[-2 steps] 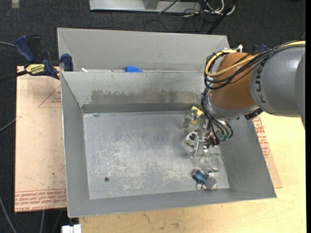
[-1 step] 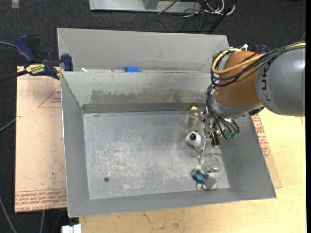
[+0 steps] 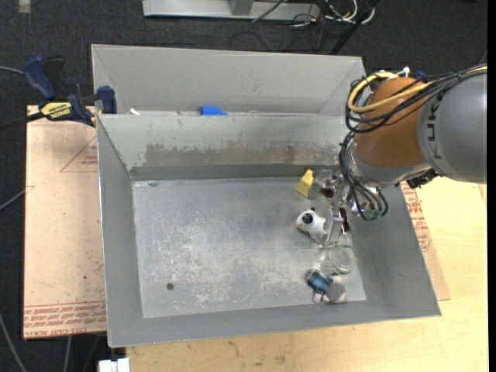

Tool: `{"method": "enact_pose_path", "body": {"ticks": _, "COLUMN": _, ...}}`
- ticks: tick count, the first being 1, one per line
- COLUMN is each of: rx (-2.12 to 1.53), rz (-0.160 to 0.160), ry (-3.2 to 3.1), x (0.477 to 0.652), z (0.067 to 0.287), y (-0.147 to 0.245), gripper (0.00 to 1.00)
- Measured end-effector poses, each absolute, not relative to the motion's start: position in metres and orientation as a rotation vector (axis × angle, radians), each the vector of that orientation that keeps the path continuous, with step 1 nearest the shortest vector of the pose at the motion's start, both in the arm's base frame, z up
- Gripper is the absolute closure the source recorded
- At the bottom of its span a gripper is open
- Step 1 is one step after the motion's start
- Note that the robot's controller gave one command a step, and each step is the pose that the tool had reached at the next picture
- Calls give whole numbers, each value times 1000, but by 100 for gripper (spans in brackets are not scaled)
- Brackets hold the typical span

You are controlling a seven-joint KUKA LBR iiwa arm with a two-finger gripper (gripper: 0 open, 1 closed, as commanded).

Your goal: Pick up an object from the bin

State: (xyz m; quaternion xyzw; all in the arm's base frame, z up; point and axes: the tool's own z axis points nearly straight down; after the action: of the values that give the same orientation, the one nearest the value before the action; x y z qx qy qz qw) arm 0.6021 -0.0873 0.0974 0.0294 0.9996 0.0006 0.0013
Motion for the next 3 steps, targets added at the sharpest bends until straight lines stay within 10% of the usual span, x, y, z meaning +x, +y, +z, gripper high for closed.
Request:
{"method": "enact_pose_path", "body": {"ticks": 1, "rx": 92, "rz": 1, "ry": 3137, "x": 605, "z": 71, "y": -93, "gripper": 0}}
{"method": "enact_pose_path", "body": {"ticks": 2, "rx": 335, "rz": 1, "ry": 3123, "x": 587, "z": 70, "y": -102, "gripper": 100}}
{"method": "enact_pose_path", "body": {"ticks": 3, "rx": 335, "rz": 1, "ry": 3123, "x": 587, "z": 70, "y": -101, "gripper": 100}}
